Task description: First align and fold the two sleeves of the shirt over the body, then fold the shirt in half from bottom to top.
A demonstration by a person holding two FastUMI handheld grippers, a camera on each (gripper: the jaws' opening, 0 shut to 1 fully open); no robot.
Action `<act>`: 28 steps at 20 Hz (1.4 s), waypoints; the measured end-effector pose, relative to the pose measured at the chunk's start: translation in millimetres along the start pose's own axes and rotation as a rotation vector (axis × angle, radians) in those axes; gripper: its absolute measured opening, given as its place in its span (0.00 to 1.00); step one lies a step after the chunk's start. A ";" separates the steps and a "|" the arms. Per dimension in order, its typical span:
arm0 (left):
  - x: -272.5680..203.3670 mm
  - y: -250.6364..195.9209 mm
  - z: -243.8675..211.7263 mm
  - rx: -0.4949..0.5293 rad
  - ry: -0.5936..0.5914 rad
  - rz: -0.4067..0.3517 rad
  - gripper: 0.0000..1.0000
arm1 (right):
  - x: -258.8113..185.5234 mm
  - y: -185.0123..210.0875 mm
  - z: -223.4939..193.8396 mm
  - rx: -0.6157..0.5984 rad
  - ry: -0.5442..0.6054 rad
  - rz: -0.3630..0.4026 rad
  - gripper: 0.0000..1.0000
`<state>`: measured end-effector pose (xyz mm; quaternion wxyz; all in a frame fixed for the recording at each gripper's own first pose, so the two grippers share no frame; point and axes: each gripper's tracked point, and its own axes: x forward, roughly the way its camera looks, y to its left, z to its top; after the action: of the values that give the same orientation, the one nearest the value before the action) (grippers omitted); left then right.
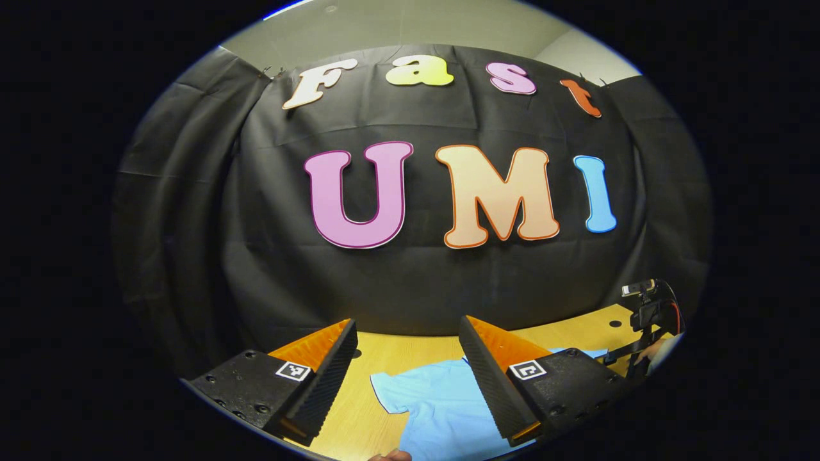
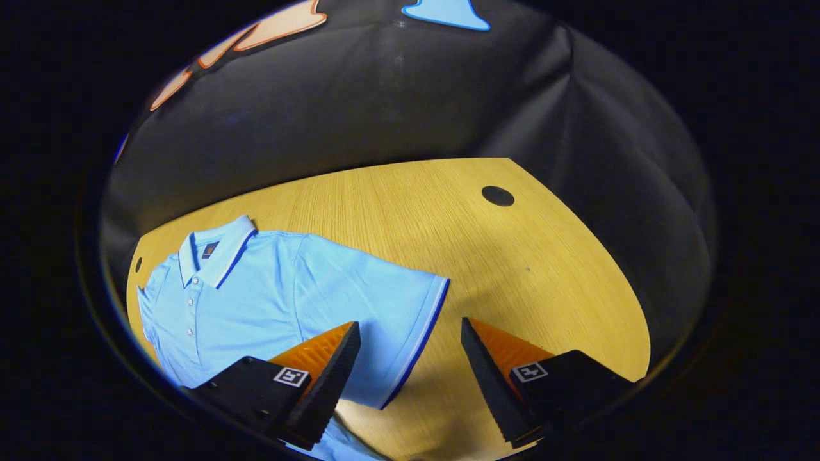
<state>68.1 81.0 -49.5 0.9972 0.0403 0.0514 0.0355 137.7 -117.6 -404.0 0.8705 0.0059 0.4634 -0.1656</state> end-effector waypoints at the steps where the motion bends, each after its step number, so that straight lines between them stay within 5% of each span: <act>1: 0.1 1.3 -1.2 -0.001 0.002 0.002 0.96 | 2.6 0.6 -2.9 0.014 0.014 0.005 0.99; 4: 2.2 -1.7 -2.5 -0.001 0.008 -0.005 0.96 | 7.9 3.8 -17.5 0.052 0.105 0.025 0.99; 9: 1.3 -1.7 -7.1 -0.007 0.021 -0.005 0.96 | 11.6 6.4 -11.7 0.047 0.073 0.030 0.91; 14: -0.5 1.3 -13.6 -0.025 0.045 0.004 0.96 | 6.9 29.4 -5.5 0.080 0.075 0.074 0.10; 15: -1.1 3.5 -14.5 -0.026 0.049 0.009 0.96 | 7.0 36.3 -6.2 0.099 0.080 0.108 0.02; 28: 1.5 10.2 -31.7 -0.066 0.100 0.024 0.97 | -45.7 143.3 32.8 0.174 -0.058 0.428 0.04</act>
<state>65.6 93.7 -80.2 0.9937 0.0064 0.0995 0.0513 182.6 25.4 -368.9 0.8950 0.1745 0.4102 -0.0166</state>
